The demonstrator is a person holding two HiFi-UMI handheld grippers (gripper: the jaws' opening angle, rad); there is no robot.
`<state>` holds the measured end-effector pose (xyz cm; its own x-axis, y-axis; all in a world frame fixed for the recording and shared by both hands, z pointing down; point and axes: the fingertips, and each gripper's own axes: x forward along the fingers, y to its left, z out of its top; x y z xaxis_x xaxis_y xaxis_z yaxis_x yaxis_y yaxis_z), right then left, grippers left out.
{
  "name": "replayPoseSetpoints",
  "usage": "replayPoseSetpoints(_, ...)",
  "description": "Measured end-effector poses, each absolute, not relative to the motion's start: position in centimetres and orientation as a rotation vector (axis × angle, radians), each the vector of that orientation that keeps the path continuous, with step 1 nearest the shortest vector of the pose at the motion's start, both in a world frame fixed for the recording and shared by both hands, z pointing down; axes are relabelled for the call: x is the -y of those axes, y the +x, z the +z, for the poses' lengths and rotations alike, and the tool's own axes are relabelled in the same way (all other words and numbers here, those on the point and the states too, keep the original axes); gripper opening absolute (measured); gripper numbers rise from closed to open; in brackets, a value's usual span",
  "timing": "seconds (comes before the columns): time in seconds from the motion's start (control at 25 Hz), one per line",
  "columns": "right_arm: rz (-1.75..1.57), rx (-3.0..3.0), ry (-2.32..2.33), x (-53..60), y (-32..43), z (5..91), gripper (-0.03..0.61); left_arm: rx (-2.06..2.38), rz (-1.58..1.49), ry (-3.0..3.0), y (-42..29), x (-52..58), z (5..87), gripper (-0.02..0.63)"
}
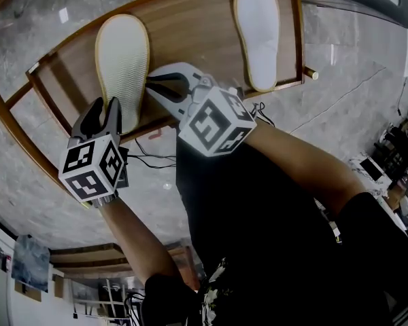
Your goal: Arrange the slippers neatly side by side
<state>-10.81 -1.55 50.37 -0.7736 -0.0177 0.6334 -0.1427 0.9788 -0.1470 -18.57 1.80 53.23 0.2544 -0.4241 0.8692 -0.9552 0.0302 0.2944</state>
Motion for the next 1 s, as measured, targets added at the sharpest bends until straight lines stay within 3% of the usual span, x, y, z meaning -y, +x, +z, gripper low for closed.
replayPoseSetpoints(0.32, 0.265, 2.432, 0.124, 1.1, -9.8, 50.5, 0.026, 1.366, 0.578, 1.593, -18.1, -1.1, 50.9, 0.043)
replayPoseSetpoints(1.0, 0.265, 2.480, 0.360, 5.1, -3.2, 47.3, 0.021, 1.631, 0.719, 1.542, -9.9, 1.4, 47.6, 0.028)
